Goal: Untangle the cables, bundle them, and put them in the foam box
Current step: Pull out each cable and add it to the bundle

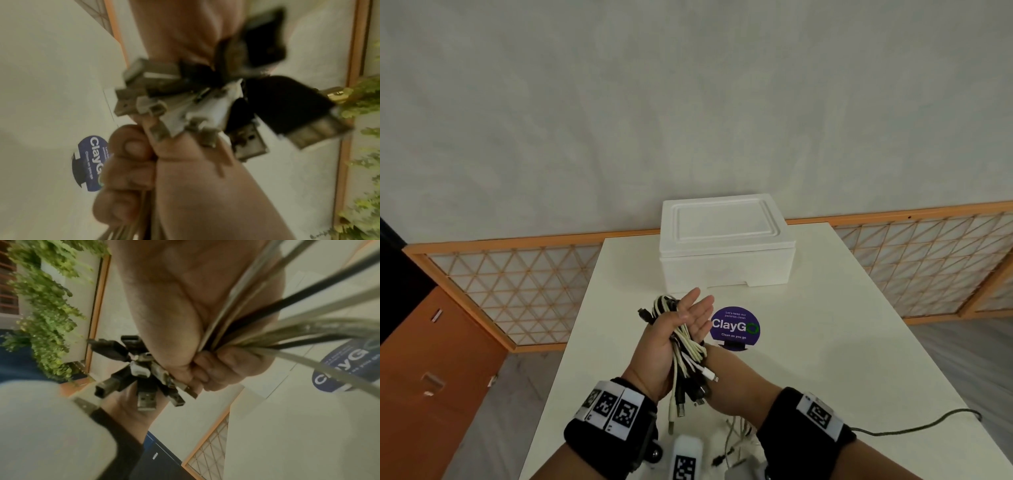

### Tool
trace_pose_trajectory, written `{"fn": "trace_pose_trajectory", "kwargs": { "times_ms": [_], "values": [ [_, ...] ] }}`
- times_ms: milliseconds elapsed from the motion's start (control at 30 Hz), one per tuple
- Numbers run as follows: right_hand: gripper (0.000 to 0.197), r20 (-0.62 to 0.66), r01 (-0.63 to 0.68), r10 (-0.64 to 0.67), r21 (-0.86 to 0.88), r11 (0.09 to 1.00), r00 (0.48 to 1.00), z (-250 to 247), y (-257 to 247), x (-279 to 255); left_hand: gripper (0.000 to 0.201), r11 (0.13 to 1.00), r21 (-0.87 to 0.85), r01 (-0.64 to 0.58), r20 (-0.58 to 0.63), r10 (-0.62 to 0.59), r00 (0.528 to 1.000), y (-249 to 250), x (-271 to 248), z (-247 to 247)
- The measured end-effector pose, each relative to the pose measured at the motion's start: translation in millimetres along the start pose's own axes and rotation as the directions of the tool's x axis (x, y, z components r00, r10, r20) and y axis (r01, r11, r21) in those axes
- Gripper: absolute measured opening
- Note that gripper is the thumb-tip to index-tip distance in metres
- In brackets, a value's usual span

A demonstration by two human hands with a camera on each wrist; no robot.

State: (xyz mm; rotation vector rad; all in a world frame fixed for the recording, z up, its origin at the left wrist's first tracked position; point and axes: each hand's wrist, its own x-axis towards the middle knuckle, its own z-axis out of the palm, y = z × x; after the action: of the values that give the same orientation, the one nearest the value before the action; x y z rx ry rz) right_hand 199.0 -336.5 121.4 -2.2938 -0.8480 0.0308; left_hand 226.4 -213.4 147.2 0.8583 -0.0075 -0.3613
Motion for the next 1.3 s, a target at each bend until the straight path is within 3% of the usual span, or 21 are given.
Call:
{"fn": "trace_pose_trajectory", "kwargs": {
  "times_ms": [100, 200, 300, 400, 433, 533, 600, 667, 800, 867, 967, 1067, 1167, 1233, 1300],
  "values": [
    [0.016, 0.04, -0.05, 0.047, 0.061, 0.997, 0.998, -1.3, 0.4, -0.2, 0.083, 0.998, 0.061, -0.031, -0.031, 0.033, 0.999, -2.6, -0.4, 1.5],
    [0.014, 0.119, -0.16, 0.157, 0.02, 0.987, 0.98, -2.6, -2.5, -1.3, 0.072, 0.972, 0.22, -0.08, -0.072, 0.098, 0.993, -4.5, -1.7, -1.5],
    [0.018, 0.192, -0.245, 0.272, -0.152, 0.957, 0.943, -4.5, -7.3, -2.9, 0.048, 0.888, 0.457, -0.052, -0.115, 0.117, 0.986, -5.4, -0.5, -10.2],
    [0.012, 0.242, -0.295, 0.381, -0.326, 0.898, 0.892, -8.8, -15.8, -6.7, 0.063, 0.775, 0.631, 0.034, -0.165, 0.091, 0.982, -6.8, 1.4, -19.8],
    [0.009, 0.265, -0.271, 0.383, -0.375, 0.886, 0.885, -9.8, -18.7, -7.9, 0.069, 0.723, 0.688, 0.058, -0.183, 0.095, 0.979, -7.9, 2.3, -21.1],
    [0.003, 0.337, -0.185, 0.382, -0.492, 0.851, 0.861, -15.7, -26.7, -8.3, 0.053, 0.555, 0.827, 0.087, -0.197, 0.142, 0.97, -11.2, 1.3, -23.0],
    [0.002, 0.353, -0.106, 0.349, -0.556, 0.825, 0.868, -20.4, -30.5, -6.7, 0.053, 0.438, 0.891, 0.115, -0.196, 0.143, 0.97, -12.4, 0.1, -28.9],
    [0.009, 0.321, -0.046, 0.283, -0.585, 0.81, 0.904, -28.2, -34.5, -6.5, 0.053, 0.374, 0.916, 0.146, -0.21, 0.137, 0.968, -14.4, 0.4, -37.9],
    [0.013, 0.304, 0.131, 0.106, -0.665, 0.735, 0.947, -36.1, -35.0, -7.5, 0.032, 0.313, 0.935, 0.167, -0.209, 0.107, 0.972, -20.1, -1.6, -42.9],
    [0.017, 0.288, 0.132, 0.066, -0.615, 0.777, 0.955, -40.5, -33.8, -3.5, 0.035, 0.347, 0.928, 0.133, -0.169, 0.074, 0.983, -20.4, -3.5, -42.1],
    [0.014, 0.208, 0.161, -0.046, -0.582, 0.797, 0.977, -53.7, -32.1, -1.4, 0.067, 0.547, 0.83, 0.11, -0.157, 0.04, 0.987, -16.5, -9.2, -37.9],
    [0.017, 0.087, 0.212, -0.197, -0.543, 0.812, 0.976, -64.9, -28.2, 0.1, 0.069, 0.693, 0.716, 0.08, -0.115, 0.003, 0.993, -10.4, -22.1, -26.8],
    [0.008, 0.023, 0.28, -0.316, -0.529, 0.801, 0.949, -74.0, -26.2, 6.6, 0.083, 0.797, 0.604, 0.02, 0.086, -0.09, 0.992, -8.1, -32.2, -15.9],
    [0.009, -0.023, 0.304, -0.364, -0.505, 0.808, 0.931, -80.0, -24.0, 11.0, 0.074, 0.818, 0.575, -0.038, 0.227, -0.114, 0.967, -5.2, -34.7, -9.5],
    [0.011, -0.05, 0.331, -0.393, -0.448, 0.831, 0.918, -84.1, -23.4, 14.5, 0.048, 0.814, 0.577, -0.073, 0.296, -0.124, 0.947, 0.3, -36.1, -1.1]
  ]
}}
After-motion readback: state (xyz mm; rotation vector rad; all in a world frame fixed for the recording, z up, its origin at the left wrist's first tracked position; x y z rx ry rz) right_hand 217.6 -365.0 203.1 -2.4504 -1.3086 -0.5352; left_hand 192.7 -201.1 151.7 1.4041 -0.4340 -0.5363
